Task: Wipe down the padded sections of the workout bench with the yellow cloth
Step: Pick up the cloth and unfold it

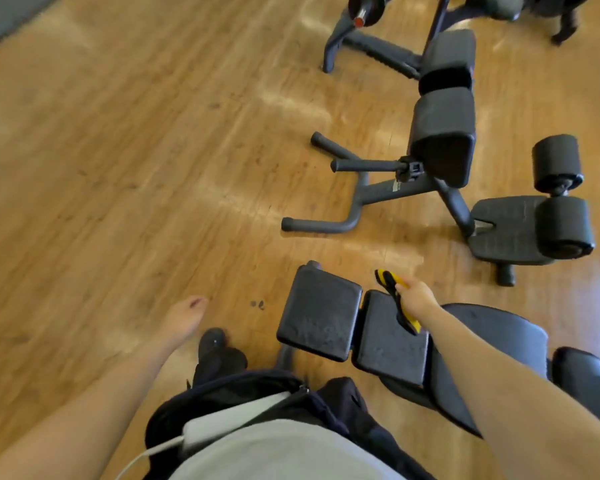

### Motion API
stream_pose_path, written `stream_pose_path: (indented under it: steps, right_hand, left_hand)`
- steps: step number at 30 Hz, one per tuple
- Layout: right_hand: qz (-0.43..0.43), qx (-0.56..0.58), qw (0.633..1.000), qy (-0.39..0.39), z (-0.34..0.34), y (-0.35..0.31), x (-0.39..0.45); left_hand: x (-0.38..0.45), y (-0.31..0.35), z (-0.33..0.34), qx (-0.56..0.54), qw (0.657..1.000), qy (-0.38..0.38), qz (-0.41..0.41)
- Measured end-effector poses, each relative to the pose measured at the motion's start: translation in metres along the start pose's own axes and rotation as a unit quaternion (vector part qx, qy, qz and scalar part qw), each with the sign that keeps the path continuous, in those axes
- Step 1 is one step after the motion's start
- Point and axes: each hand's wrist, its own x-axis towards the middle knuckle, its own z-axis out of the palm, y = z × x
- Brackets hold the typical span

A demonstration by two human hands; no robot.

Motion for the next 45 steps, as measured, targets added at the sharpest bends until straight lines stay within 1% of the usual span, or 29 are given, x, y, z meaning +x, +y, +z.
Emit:
stream_pose_path:
  steps: [4, 7, 10, 13, 17, 19, 23, 29, 31, 35, 37, 40, 44, 45]
  right_hand:
    - [-0.006, 0.002, 1.0, -0.029, 0.037, -0.078, -0.002]
    - [0.008, 0.052, 0.998, -0.029, 0.06, -0.126, 0.001]
    - [0.007, 0.088, 0.995, -0.04, 0.073, -0.163, 0.012]
    - [0.001, 0.118, 0.992, -0.039, 0.072, -0.193, 0.034]
    - [-0.009, 0.146, 0.989, -0.038, 0.058, -0.225, 0.075]
    - [-0.008, 0.158, 0.987, -0.034, 0.046, -0.238, 0.102]
    - [-0.004, 0.203, 0.979, -0.009, 0.004, -0.258, 0.147]
    - [0.013, 0.197, 0.98, 0.041, -0.06, -0.28, 0.203]
    - [0.035, 0.204, 0.977, 0.059, -0.075, -0.284, 0.222]
    - [0.086, 0.243, 0.96, 0.112, -0.099, -0.287, 0.254]
    - [0.116, 0.271, 0.945, 0.145, -0.111, -0.289, 0.261]
    - [0.165, 0.301, 0.923, 0.177, -0.13, -0.292, 0.267]
    - [0.222, 0.345, 0.885, 0.222, -0.151, -0.287, 0.271]
    - [0.234, 0.36, 0.873, 0.233, -0.156, -0.285, 0.272]
  left_hand:
    - [0.039, 0.024, -0.076, 0.029, 0.998, -0.042, 0.041]
    - [0.068, 0.043, -0.122, 0.031, 0.997, -0.051, 0.043]
    - [0.093, 0.06, -0.15, 0.022, 0.997, -0.062, 0.046]
    - [0.116, 0.081, -0.158, 0.035, 0.995, -0.066, 0.065]
    - [0.157, 0.127, -0.151, 0.094, 0.985, -0.12, 0.083]
    - [0.183, 0.157, -0.15, 0.095, 0.983, -0.127, 0.088]
    - [0.221, 0.233, -0.156, 0.082, 0.985, -0.11, 0.103]
    - [0.276, 0.354, -0.142, 0.136, 0.963, -0.15, 0.176]
    - [0.298, 0.393, -0.131, 0.162, 0.951, -0.171, 0.198]
    - [0.345, 0.473, -0.102, 0.231, 0.914, -0.221, 0.248]
    - [0.361, 0.514, -0.084, 0.265, 0.89, -0.256, 0.268]
    - [0.37, 0.571, -0.057, 0.299, 0.849, -0.296, 0.32]
    - [0.368, 0.628, -0.022, 0.335, 0.798, -0.343, 0.364]
    - [0.368, 0.639, -0.014, 0.341, 0.79, -0.352, 0.368]
